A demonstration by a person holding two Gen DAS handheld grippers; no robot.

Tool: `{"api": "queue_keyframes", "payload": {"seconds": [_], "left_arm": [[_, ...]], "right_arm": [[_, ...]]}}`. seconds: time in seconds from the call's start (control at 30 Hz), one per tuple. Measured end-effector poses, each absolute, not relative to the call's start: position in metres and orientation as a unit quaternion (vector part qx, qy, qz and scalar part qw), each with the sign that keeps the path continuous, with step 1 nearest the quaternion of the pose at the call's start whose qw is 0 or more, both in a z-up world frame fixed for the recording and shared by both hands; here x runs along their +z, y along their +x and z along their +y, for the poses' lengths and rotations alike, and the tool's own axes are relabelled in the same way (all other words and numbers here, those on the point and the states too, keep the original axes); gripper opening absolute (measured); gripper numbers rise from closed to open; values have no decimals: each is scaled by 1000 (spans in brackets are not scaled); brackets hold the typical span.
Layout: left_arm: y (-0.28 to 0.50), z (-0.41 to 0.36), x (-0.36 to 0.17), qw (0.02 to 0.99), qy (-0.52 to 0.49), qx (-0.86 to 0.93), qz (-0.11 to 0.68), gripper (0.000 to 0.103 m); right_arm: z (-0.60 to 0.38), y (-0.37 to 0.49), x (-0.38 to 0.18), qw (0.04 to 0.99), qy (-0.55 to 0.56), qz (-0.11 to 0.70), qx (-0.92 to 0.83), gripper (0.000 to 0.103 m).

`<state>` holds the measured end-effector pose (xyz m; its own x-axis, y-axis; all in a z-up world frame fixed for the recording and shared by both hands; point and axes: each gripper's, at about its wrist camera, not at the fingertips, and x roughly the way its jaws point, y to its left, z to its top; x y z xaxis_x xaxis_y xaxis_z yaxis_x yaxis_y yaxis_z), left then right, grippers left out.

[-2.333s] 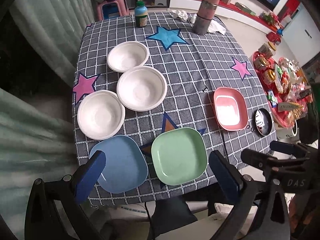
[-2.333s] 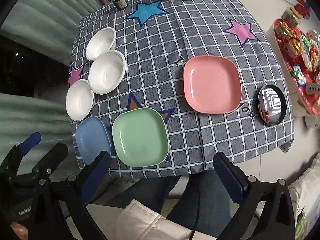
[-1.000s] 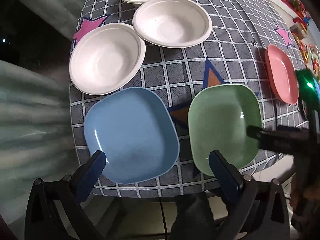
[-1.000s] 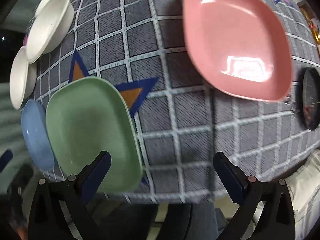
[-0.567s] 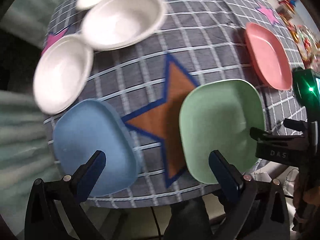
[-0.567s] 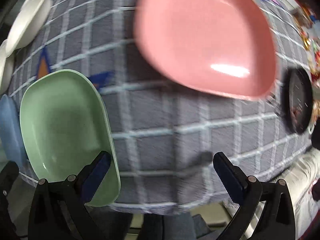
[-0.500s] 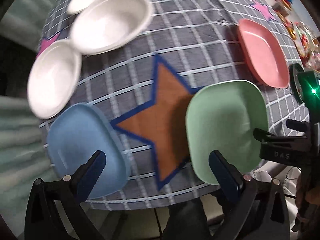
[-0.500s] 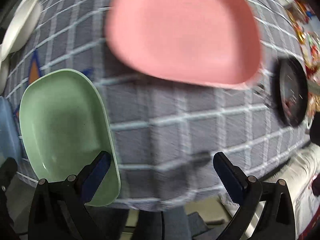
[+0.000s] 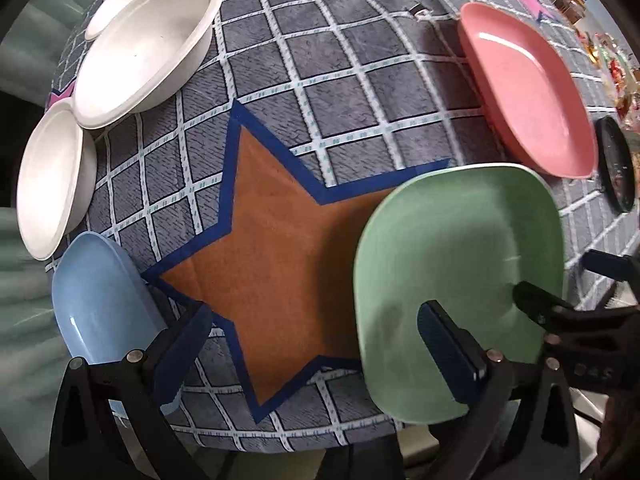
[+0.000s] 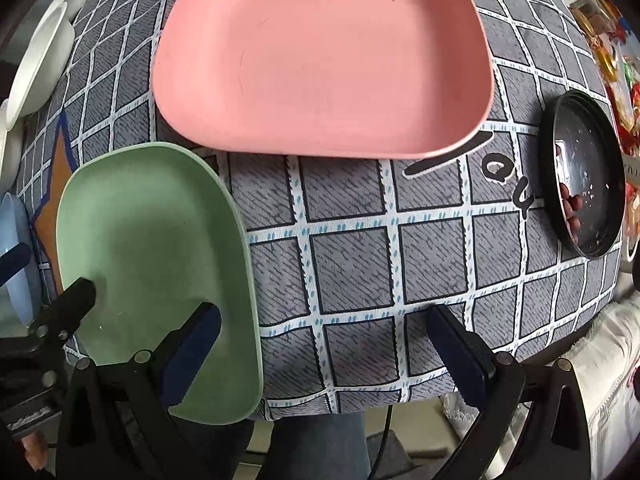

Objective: Organize plates and bowls
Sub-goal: 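Lower both grippers onto the green plate rim and close them, then lift the green plate onto the blue plate and open both grippers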

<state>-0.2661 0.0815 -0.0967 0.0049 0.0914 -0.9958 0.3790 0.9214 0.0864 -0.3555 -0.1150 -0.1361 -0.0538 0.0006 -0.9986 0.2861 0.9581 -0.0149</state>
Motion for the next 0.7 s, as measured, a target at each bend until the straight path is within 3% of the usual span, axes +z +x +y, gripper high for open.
{"api": "queue_keyframes", "payload": {"seconds": [0.27, 0.33, 0.4, 0.43, 0.5, 0.57, 0.7], "left_arm": [[-272, 79, -112, 679, 150, -108, 711, 90], [-269, 81, -109, 676, 140, -117, 714, 83], [-271, 85, -105, 674, 136, -125, 715, 71], [-272, 85, -103, 672, 141, -132, 715, 68], [-278, 75, -97, 670, 145, -146, 714, 50], [-284, 67, -96, 661, 152, -161, 717, 38], [-290, 66, -100, 654, 145, -153, 727, 38]], "right_arm": [[-110, -330, -146, 668, 123, 725, -115, 101], [-108, -321, -145, 674, 130, 718, -117, 94], [-97, -317, -140, 686, 115, 711, -99, 68], [-90, -317, -136, 694, 108, 707, -84, 60], [-80, -315, -134, 698, 118, 705, -49, 43], [-74, -313, -133, 700, 109, 705, -41, 37], [-80, -311, -134, 695, 133, 706, -33, 37]]}}
